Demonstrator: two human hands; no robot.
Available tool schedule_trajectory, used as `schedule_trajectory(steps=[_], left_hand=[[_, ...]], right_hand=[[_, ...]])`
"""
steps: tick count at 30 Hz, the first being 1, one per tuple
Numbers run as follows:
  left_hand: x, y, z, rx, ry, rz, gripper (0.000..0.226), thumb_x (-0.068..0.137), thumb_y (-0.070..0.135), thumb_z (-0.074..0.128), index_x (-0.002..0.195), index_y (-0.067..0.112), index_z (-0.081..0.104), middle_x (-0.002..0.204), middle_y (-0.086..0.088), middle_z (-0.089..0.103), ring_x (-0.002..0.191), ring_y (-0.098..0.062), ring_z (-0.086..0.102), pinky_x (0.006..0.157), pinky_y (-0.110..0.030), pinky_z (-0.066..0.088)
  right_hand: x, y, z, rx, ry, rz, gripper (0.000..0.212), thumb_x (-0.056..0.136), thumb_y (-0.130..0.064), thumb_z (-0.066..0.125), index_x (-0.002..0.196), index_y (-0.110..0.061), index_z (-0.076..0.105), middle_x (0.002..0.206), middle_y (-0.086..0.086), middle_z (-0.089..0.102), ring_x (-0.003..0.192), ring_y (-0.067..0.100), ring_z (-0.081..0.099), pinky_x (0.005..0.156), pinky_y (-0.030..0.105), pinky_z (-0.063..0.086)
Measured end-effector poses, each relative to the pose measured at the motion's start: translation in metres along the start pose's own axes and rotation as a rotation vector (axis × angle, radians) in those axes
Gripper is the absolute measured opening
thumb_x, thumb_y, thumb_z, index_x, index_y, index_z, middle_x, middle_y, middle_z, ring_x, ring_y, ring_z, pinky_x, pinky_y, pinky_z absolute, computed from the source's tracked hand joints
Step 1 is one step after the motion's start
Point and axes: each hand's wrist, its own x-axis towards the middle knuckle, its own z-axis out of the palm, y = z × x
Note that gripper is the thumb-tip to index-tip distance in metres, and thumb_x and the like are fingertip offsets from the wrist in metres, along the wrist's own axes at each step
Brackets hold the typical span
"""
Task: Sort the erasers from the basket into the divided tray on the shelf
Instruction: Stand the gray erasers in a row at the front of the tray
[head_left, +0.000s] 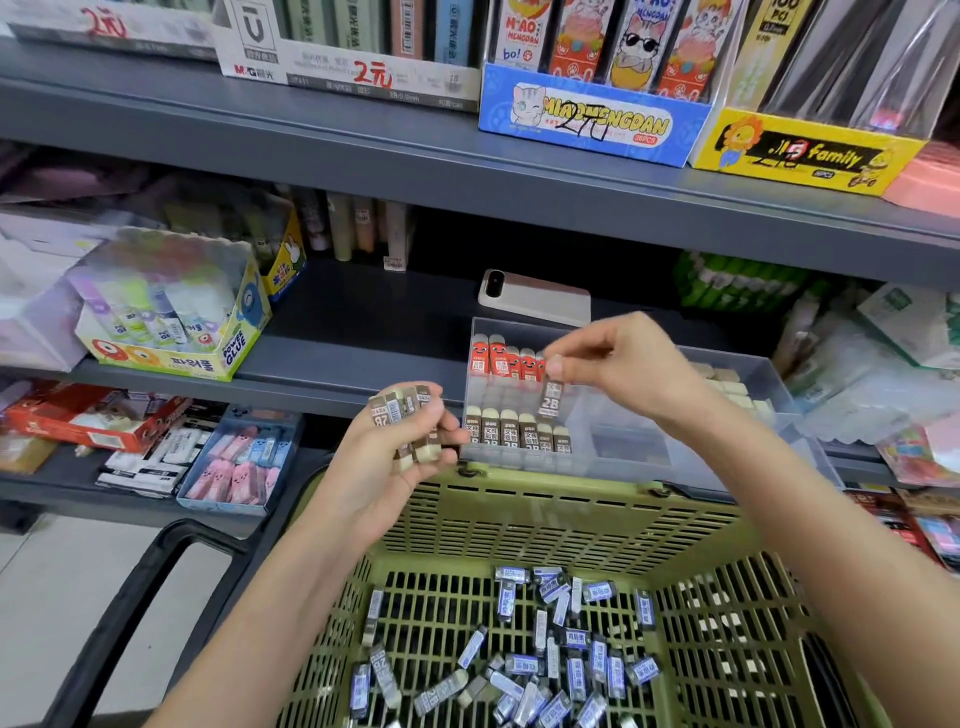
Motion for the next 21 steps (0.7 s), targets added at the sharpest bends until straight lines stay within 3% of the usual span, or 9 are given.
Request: schedule_trajectory(steps=[2, 5, 8, 11, 14, 17, 19, 21], left_hand=[[0.0, 0.001, -0.002, -0.037, 0.008, -0.015, 0.028, 0.071, 0.01, 0.065, 0.099, 0.006, 0.06, 0.067, -0.009, 0.065, 0.062, -0.02, 0.066, 0.048, -0.024, 0.05], [0.0, 0.001, -0.003, -0.071, 0.017, -0.035, 0.024, 0.071, 0.006, 0.062, 0.094, 0.002, 0.056, 0.068, -0.013, 0.065, 0.062, -0.023, 0.065, 0.047, -0.025, 0.05], [0.001, 0.0, -0.003, -0.074, 0.015, -0.042, 0.022, 0.071, 0.004, 0.06, 0.091, 0.0, 0.055, 0.073, -0.016, 0.068, 0.067, -0.025, 0.068, 0.05, -0.027, 0.052], [0.001, 0.001, -0.002, -0.065, 0.006, -0.049, 0.021, 0.074, 0.005, 0.06, 0.094, -0.001, 0.057, 0.079, -0.016, 0.07, 0.074, -0.026, 0.071, 0.056, -0.029, 0.055], [0.0, 0.001, -0.001, -0.062, 0.021, -0.043, 0.024, 0.074, 0.007, 0.062, 0.096, 0.002, 0.061, 0.082, -0.015, 0.072, 0.077, -0.024, 0.072, 0.06, -0.029, 0.057], [-0.001, 0.003, 0.001, -0.018, 0.033, -0.009, 0.02, 0.072, 0.012, 0.065, 0.092, 0.01, 0.063, 0.082, -0.011, 0.073, 0.076, -0.02, 0.071, 0.06, -0.026, 0.056], [-0.003, 0.003, 0.002, 0.002, 0.045, 0.003, 0.022, 0.07, 0.014, 0.067, 0.092, 0.012, 0.063, 0.077, -0.008, 0.072, 0.073, -0.018, 0.071, 0.058, -0.024, 0.055], [-0.005, 0.004, 0.003, 0.005, 0.045, 0.001, 0.025, 0.069, 0.014, 0.068, 0.093, 0.012, 0.063, 0.073, -0.007, 0.07, 0.068, -0.016, 0.069, 0.056, -0.022, 0.054]], right_hand=[[0.002, 0.011, 0.003, -0.257, -0.044, 0.026, 0.009, 0.075, -0.024, 0.077, 0.083, -0.02, 0.076, 0.079, -0.006, 0.072, 0.074, 0.007, 0.062, 0.076, 0.025, 0.048], [-0.002, 0.021, 0.016, -0.327, -0.117, 0.068, 0.018, 0.076, -0.026, 0.077, 0.092, -0.019, 0.071, 0.073, -0.009, 0.068, 0.07, 0.001, 0.058, 0.07, 0.022, 0.042], [-0.007, 0.028, 0.025, -0.344, -0.048, 0.043, 0.016, 0.076, -0.03, 0.076, 0.085, -0.022, 0.065, 0.071, -0.011, 0.066, 0.07, 0.002, 0.057, 0.066, 0.02, 0.035], [-0.011, 0.035, 0.029, -0.413, 0.057, -0.03, 0.013, 0.077, -0.036, 0.074, 0.078, -0.023, 0.069, 0.08, -0.009, 0.07, 0.082, 0.01, 0.06, 0.078, 0.026, 0.037], [-0.014, 0.043, 0.033, -0.577, 0.104, -0.132, 0.014, 0.081, -0.04, 0.068, 0.09, -0.03, 0.075, 0.092, -0.011, 0.071, 0.091, 0.016, 0.051, 0.08, 0.027, 0.027], [-0.013, 0.049, 0.034, -0.738, 0.035, -0.191, 0.019, 0.089, -0.039, 0.057, 0.097, -0.032, 0.074, 0.099, -0.011, 0.07, 0.093, 0.017, 0.047, 0.074, 0.028, 0.021], [-0.011, 0.047, 0.035, -0.886, 0.004, -0.203, 0.024, 0.093, -0.038, 0.049, 0.102, -0.032, 0.071, 0.101, -0.01, 0.07, 0.093, 0.017, 0.046, 0.075, 0.03, 0.021], [-0.013, 0.041, 0.034, -0.929, 0.08, -0.259, 0.025, 0.094, -0.036, 0.048, 0.106, -0.034, 0.069, 0.099, -0.007, 0.071, 0.093, 0.019, 0.048, 0.079, 0.032, 0.024]])
